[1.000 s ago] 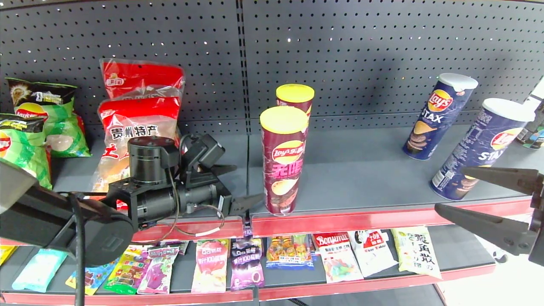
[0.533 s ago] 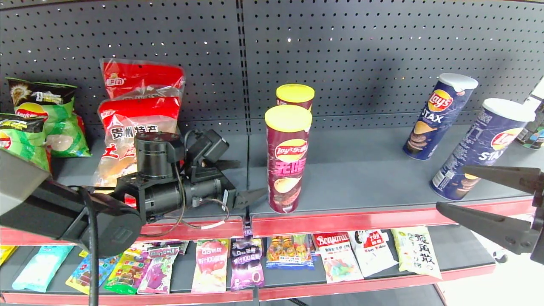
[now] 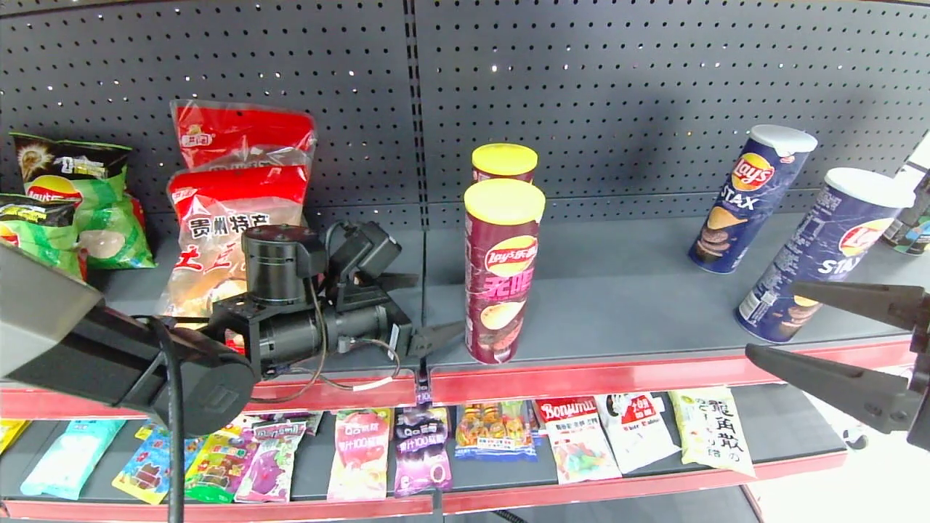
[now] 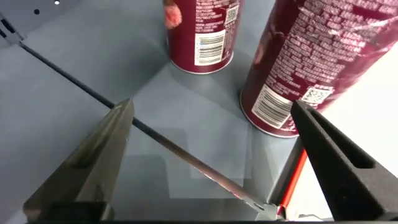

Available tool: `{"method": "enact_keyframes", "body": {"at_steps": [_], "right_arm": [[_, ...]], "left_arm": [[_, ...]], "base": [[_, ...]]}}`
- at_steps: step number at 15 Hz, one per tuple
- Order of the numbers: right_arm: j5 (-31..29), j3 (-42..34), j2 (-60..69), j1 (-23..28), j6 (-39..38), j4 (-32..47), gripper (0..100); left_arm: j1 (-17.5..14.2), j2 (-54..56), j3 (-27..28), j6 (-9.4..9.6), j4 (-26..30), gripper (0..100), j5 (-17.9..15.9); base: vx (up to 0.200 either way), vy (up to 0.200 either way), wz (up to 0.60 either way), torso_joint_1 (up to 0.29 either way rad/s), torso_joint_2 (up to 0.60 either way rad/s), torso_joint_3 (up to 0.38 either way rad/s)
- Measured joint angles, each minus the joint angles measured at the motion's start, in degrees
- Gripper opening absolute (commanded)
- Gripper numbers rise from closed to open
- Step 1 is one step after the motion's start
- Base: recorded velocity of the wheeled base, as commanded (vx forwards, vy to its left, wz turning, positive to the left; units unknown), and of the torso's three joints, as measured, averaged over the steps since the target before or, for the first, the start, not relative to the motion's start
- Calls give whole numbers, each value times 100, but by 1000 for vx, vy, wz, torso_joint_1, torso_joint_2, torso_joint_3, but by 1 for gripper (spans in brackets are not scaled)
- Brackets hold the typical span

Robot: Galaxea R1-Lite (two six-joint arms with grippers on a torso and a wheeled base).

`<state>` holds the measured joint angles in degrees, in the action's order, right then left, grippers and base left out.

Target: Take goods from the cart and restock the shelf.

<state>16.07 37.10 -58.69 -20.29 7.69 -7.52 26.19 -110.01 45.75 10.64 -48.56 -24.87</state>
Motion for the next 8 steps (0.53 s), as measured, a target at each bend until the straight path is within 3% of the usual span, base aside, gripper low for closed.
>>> {"method": "enact_keyframes", "body": {"at_steps": [8], "right_arm": [[7,-9,20,28,2,5,100]], "left_arm": [[49,-49,37,0,-18,100,44]], "base": [[0,0,0,0,0,0]]}}
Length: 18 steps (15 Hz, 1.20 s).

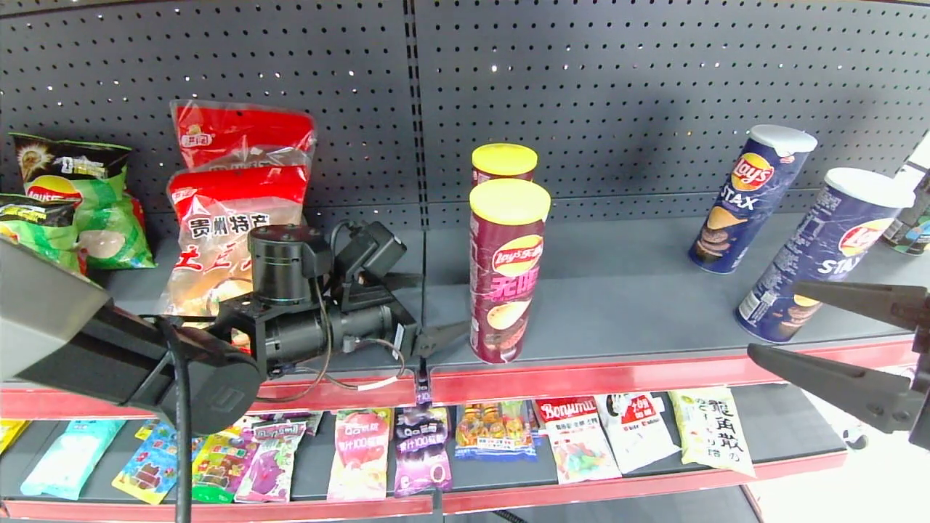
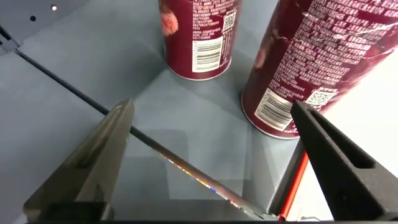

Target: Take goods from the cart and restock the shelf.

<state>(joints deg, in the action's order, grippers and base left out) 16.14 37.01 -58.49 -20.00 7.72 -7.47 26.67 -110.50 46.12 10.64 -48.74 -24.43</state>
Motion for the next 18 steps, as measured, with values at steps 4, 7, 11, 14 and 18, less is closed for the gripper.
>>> {"method": "enact_keyframes", "body": {"at_steps": [4,7,11,14,18], "right_arm": [[24,-210,152,-6,13,20,100],[44,-639,463,-22,38,39,100],[22,-1358,1117,-33,57,61,100],[-49,-1802,1659,-13,55,69,100],[-422,-2011,2360,6,16,538,100]], "left_arm": [[-138,258,-296,-6,-12,100,148],[-346,942,-1081,-20,13,100,168],[-568,2409,-2565,-33,189,100,503],[-631,3740,-3072,-38,1282,100,897],[-658,5546,-3050,-55,3335,100,1831]], "base": [[0,0,0,0,0,0],[0,0,0,0,0,0],[0,0,0,0,0,0],[0,0,0,0,0,0],[0,0,0,0,0,0]]}}
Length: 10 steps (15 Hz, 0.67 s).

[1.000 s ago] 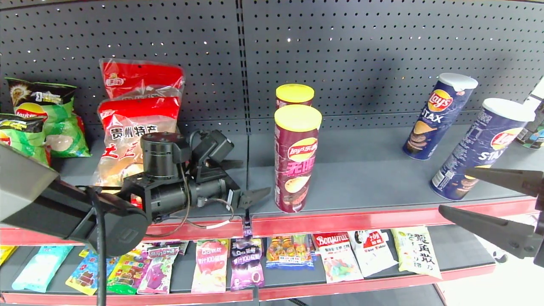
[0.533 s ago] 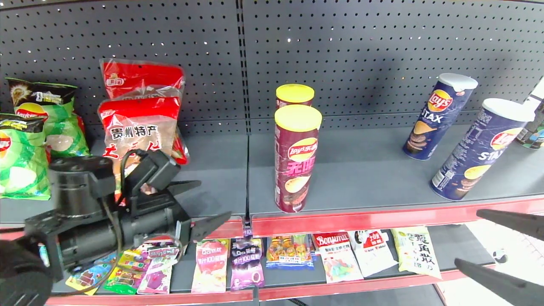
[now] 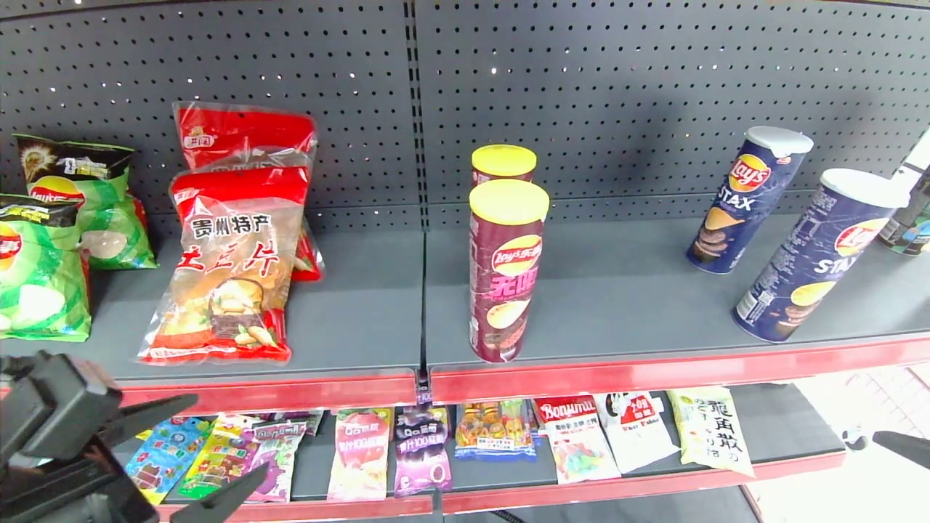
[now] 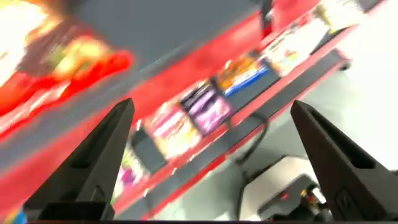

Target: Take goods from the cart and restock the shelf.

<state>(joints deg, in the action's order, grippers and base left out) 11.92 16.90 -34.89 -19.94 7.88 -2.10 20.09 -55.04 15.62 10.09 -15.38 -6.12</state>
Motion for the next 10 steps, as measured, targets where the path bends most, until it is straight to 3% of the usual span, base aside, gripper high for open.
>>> {"method": "enact_keyframes", "body": {"at_steps": [4,6,8,10], "right_arm": [[-695,-37,621,51,-172,592,100],[-1139,0,1034,228,-187,1197,100],[-1307,30,1392,619,-191,1714,100],[-1301,0,1712,980,-187,1904,100]], "left_arm": [[-146,1871,296,-229,2264,100,948],[-695,2875,430,-430,3402,100,1170],[-1191,3724,406,-692,3988,100,1269],[-1406,4372,227,-923,4141,100,1261]], "base": [[0,0,0,0,0,0],[0,0,0,0,0,0],[0,0,0,0,0,0],[0,0,0,0,0,0]]}}
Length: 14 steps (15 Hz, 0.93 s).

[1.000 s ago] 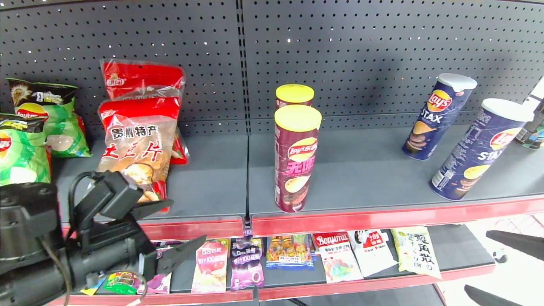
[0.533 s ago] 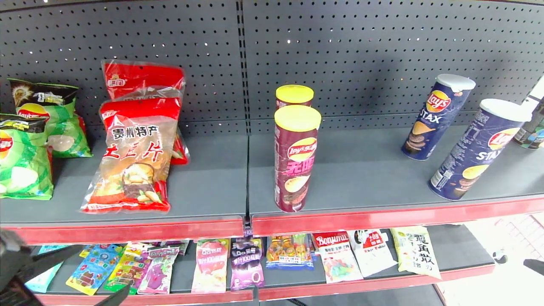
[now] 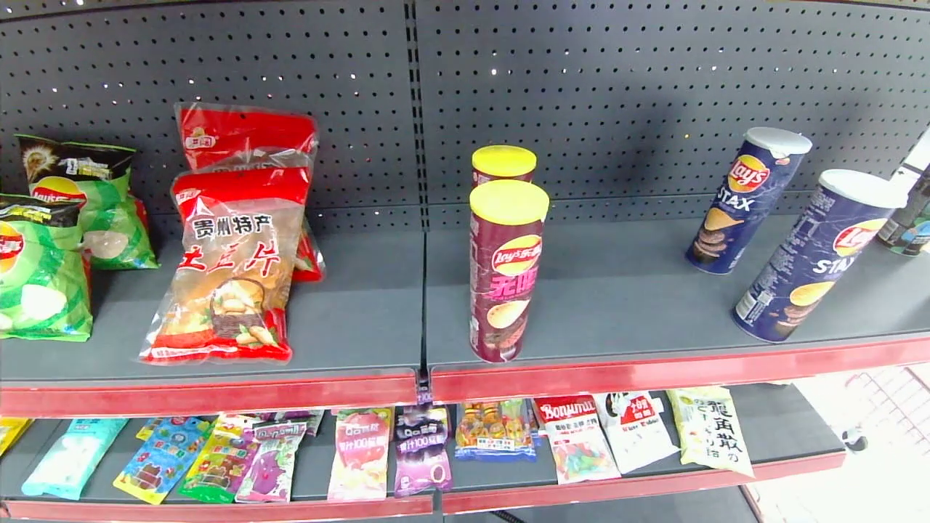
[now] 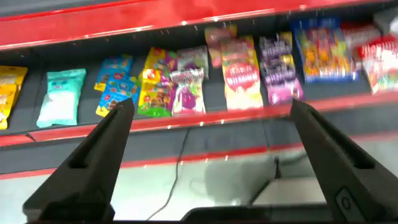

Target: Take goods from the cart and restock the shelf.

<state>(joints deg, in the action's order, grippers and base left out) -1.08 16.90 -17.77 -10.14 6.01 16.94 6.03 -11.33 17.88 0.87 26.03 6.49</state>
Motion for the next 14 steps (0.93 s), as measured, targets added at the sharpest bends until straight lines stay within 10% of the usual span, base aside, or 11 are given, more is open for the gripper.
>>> {"method": "enact_keyframes", "body": {"at_steps": [3,9,14], "right_arm": [[2,-243,546,179,4,65,100],[-112,-1232,1169,224,-514,-1134,100],[-430,-1448,1073,434,-630,-1465,100]], "left_arm": [[-89,450,-157,-397,-321,100,-446],[-107,636,-1532,-272,-2512,100,-450],[-962,645,-1773,-254,-2589,100,-414]], "base": [[0,0,0,0,0,0],[0,0,0,0,0,0],[0,0,0,0,0,0]]}}
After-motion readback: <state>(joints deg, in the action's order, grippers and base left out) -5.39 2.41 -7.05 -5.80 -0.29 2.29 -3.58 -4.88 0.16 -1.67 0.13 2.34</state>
